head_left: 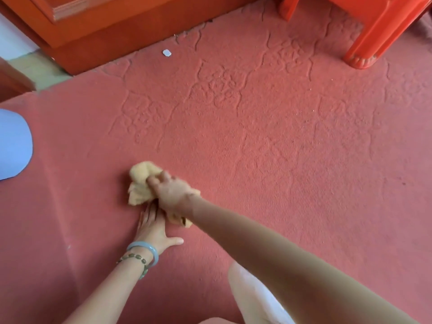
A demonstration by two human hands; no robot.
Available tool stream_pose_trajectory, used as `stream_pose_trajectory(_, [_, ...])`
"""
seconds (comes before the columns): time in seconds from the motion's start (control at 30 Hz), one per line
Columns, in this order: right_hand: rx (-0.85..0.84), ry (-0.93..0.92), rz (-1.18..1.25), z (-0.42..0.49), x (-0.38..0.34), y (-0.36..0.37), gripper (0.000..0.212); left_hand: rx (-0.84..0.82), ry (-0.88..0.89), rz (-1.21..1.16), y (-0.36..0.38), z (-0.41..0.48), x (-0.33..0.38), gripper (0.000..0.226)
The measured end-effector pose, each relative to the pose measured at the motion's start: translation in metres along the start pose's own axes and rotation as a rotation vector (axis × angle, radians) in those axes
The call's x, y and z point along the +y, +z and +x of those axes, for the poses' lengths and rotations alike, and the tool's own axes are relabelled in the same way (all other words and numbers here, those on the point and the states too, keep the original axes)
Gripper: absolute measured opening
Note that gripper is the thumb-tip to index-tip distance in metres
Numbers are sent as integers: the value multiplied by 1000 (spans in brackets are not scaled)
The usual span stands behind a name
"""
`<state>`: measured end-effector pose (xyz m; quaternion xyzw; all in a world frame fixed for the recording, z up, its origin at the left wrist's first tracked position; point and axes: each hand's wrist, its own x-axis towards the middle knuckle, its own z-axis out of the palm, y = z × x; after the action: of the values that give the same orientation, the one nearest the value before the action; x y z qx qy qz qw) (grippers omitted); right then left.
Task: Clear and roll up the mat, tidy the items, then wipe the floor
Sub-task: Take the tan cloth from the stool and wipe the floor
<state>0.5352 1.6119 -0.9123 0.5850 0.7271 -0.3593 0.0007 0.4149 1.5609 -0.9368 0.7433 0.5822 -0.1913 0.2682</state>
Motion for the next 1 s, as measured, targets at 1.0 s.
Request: stream_pose_trajectory(1.0, [76, 133, -65, -117, 71, 18, 48, 39, 59, -51, 8, 4, -11, 128])
